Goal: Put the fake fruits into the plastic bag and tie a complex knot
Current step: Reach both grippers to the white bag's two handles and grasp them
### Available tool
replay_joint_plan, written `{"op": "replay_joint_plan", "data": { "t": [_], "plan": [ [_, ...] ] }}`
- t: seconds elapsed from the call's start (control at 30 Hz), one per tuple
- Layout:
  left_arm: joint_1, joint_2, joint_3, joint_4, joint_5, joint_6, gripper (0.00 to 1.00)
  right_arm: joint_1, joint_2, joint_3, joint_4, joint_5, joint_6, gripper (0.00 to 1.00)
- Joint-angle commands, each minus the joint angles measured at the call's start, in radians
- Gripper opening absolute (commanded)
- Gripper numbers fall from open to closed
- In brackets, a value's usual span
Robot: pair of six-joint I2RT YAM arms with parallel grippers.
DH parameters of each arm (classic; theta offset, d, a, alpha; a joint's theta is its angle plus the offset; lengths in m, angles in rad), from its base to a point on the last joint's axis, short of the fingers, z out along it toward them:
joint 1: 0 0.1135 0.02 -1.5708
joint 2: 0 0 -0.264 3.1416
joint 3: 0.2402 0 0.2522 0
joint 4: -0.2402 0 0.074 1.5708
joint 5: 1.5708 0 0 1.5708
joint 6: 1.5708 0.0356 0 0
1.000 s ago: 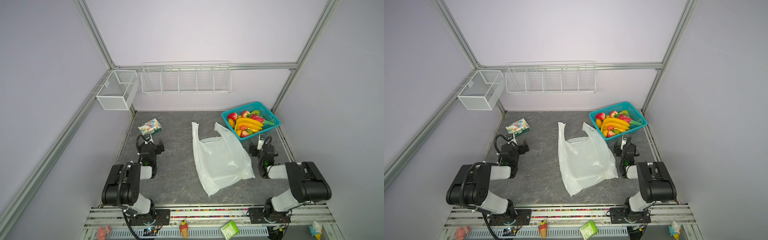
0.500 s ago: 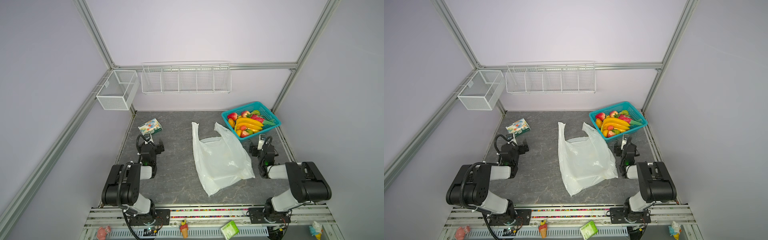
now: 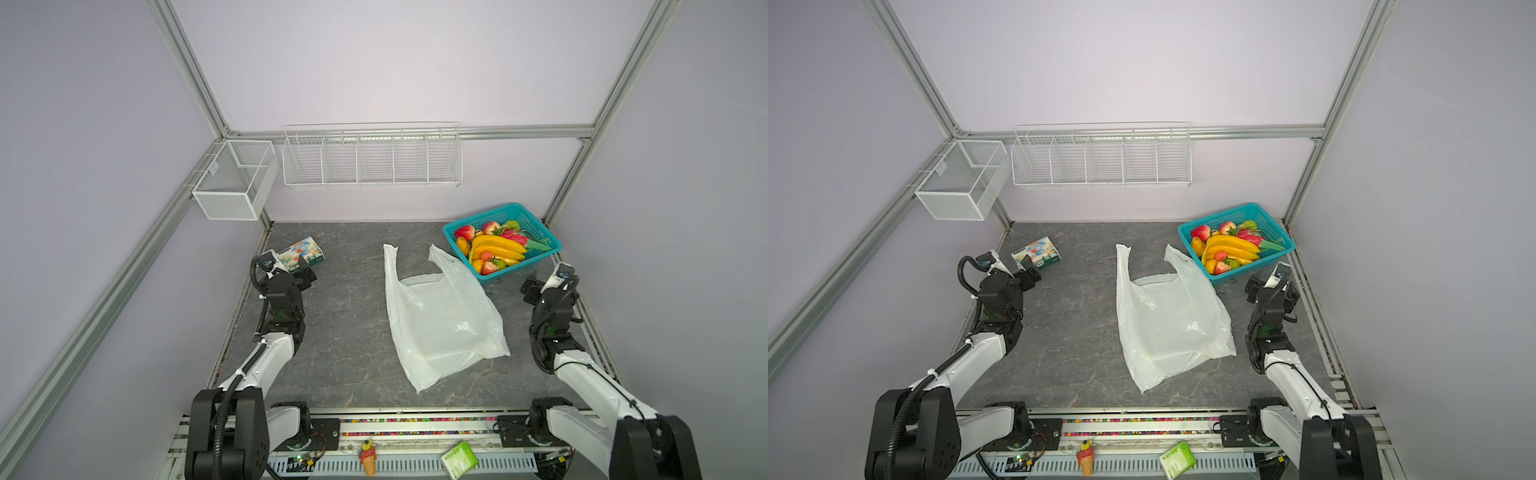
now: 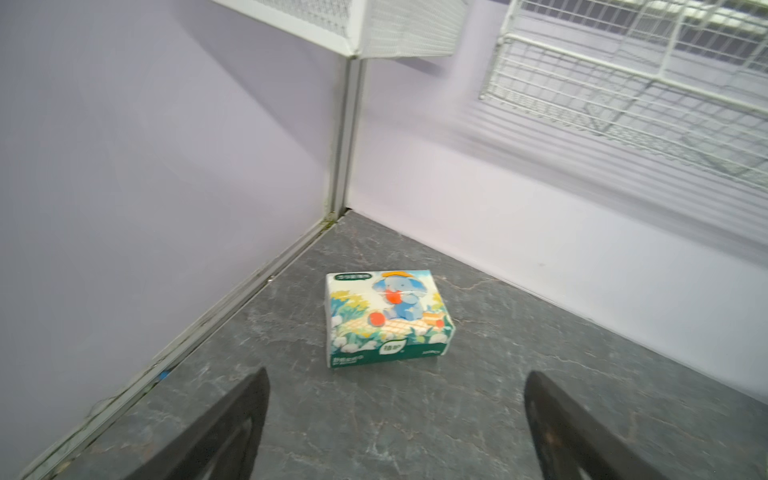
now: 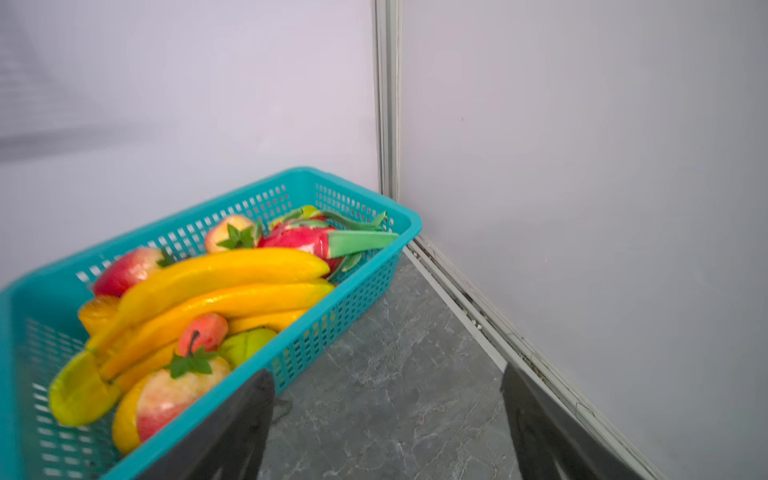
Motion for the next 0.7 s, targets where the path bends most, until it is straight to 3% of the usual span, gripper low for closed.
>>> {"op": "replay_joint_plan", "data": {
  "t": [0.0,0.23,0.4,0.5,0.67],
  "plan": [
    [-0.033,0.023,0.042,-0.132,0.199,-0.167,0.92,0.037,-0.048,0.105,-0.308,-0.073,0.074,0.89],
    [-0.322,0.093,0.143,-0.341,0.257,-0.231,0.92,0.313,0.027,0.281,-0.710,-0.185,0.073,0.90],
    [-0.486,0.182,0.186,-0.389,0.309,-0.284,0.95,0.392,0.049,0.276,-0.843,-0.173,0.119,0.90],
    [-0.527,0.275,0.233,-0.390,0.311,-0.279,0.94,0.401,0.054,0.250,-0.813,-0.174,0.138,0.90],
    [-0.545,0.428,0.313,-0.400,0.366,-0.280,0.77,0.408,0.097,0.268,-0.784,-0.193,0.127,0.90]
  ]
}}
